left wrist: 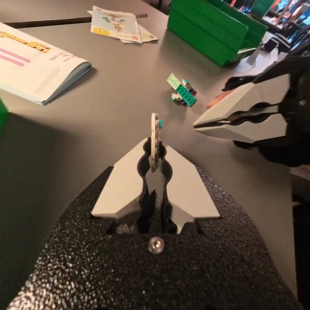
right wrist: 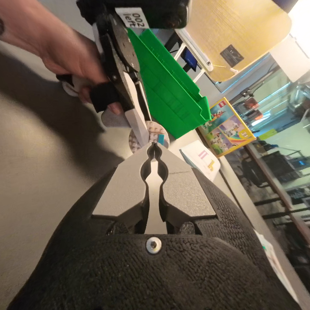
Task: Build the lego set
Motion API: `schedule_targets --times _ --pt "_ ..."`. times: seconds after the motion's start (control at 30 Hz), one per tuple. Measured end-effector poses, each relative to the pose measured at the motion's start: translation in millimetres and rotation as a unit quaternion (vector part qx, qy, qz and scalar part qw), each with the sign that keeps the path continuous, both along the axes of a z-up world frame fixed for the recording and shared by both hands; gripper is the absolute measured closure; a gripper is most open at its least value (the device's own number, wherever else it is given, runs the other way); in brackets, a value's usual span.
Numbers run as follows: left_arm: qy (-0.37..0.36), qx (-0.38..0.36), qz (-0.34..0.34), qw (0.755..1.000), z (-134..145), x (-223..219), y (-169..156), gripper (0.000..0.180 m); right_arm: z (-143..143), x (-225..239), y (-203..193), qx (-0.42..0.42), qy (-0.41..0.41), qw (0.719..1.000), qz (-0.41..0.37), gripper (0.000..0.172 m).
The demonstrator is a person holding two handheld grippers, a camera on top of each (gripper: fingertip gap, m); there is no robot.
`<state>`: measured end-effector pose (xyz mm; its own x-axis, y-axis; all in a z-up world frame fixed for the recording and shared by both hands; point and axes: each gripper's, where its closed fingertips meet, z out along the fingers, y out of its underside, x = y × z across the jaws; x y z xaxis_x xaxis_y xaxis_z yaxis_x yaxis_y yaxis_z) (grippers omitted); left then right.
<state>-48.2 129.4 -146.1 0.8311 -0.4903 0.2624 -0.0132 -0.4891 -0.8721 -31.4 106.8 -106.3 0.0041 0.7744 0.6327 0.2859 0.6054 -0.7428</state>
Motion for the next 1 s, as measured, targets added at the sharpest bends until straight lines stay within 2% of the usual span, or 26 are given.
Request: schedule_targets --times 0.03,0.07,0.2,0.23,0.3,0.37,0.53,0.73,0.77,0.83,0.93,1.0 --pt "-0.003 0.009 -0.006 1.0 2 4 0 0.175 0 0 3 -0.007 0.006 1.0 -0.002 0.172" --pt "-0.014 0.017 -0.02 1.0 6 10 -1 0.175 1 0 6 -0.012 0.012 1.0 -0.001 0.172" --pt "-0.079 0.061 -0.049 0.994 28 20 -6 0.175 7 4 11 -0.058 0.043 0.997 0.017 0.13" --pt "-0.107 0.076 -0.057 0.99 37 21 -8 0.175 10 5 13 -0.063 0.053 0.996 0.022 0.128" --pt "-0.16 0.104 -0.076 0.979 54 24 -14 0.175 13 8 12 -0.08 0.062 0.994 0.04 0.129" --pt "-0.193 0.115 -0.09 0.97 63 24 -18 0.175 16 10 0 -0.142 0.073 0.983 0.088 0.135" --pt "-0.262 0.119 -0.132 0.948 78 28 -29 0.175 32 14 -2 -0.334 0.11 0.927 0.133 0.145" --pt "-0.246 0.126 -0.144 0.95 75 34 -32 0.175 35 17 -8 -0.446 0.105 0.869 0.185 0.154" --pt "-0.239 0.132 -0.138 0.952 75 33 -31 0.175 35 17 -6 -0.448 0.106 0.869 0.18 0.154" --pt "-0.218 0.142 -0.122 0.958 73 33 -28 0.176 31 15 1 -0.421 0.105 0.889 0.15 0.15" --pt "-0.164 0.183 -0.058 0.968 71 25 -17 0.176 25 9 13 -0.359 0.11 0.924 0.077 0.149" --pt "-0.124 0.207 -0.025 0.97 70 22 -12 0.175 25 7 16 -0.338 0.117 0.933 0.043 0.155"
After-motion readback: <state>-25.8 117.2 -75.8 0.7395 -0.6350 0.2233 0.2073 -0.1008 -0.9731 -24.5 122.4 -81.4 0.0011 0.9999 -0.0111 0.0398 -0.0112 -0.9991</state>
